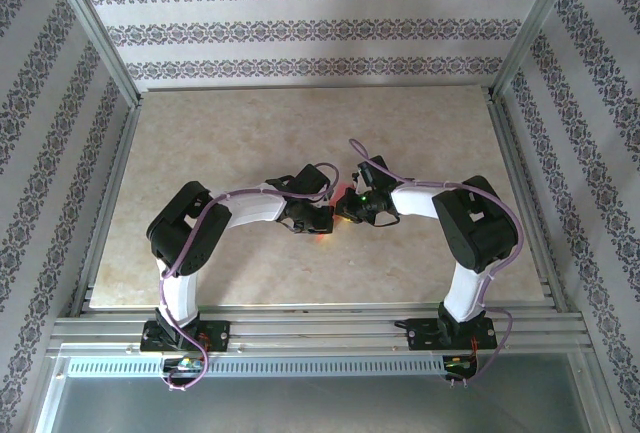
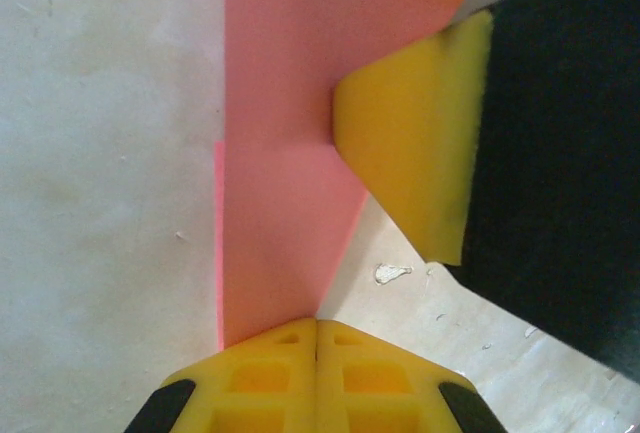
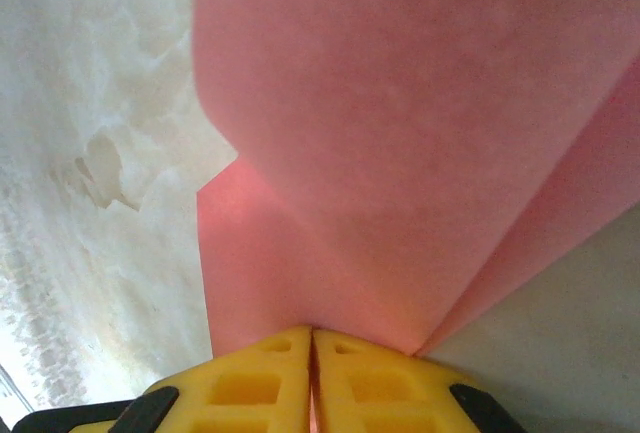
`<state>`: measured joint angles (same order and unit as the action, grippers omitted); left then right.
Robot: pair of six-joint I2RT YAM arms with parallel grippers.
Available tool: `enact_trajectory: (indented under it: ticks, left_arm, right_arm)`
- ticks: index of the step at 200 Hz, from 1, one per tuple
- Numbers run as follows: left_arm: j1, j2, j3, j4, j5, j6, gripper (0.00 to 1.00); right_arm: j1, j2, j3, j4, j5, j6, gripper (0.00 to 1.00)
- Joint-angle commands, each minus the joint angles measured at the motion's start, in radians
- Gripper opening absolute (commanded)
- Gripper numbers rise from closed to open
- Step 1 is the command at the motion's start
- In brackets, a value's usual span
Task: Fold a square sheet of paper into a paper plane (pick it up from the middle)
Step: Fold the wing for the fifth time at the center of the table.
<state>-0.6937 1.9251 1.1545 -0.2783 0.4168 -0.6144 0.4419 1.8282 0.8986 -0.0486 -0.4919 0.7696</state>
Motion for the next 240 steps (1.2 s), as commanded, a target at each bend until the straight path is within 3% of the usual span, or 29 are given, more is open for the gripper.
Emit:
enact_trajectory:
  ticks: [1,86,147,240]
  left_arm:
    - [0.006,0.000,-0.018,-0.048,-0.050,0.002,0.01]
    - [0.006,-0.008,-0.036,-0.052,-0.045,0.007,0.01]
    - [0.016,-0.094,0.050,-0.018,-0.009,0.019,0.05]
    - [0.023,0.001,0.047,-0.032,-0.076,0.015,0.01]
  right_arm:
    - [-0.036,0.051,-0.017,-0.067,0.080,-0.048,0.13]
    - [-0.106,0.078,0.055,-0.103,0.075,-0.122,0.13]
    - [-0.048,0.065,0.020,-0.096,0.031,-0.099,0.13]
    - [0.012,0.031,-0.024,-0.062,-0.019,-0.046,0.13]
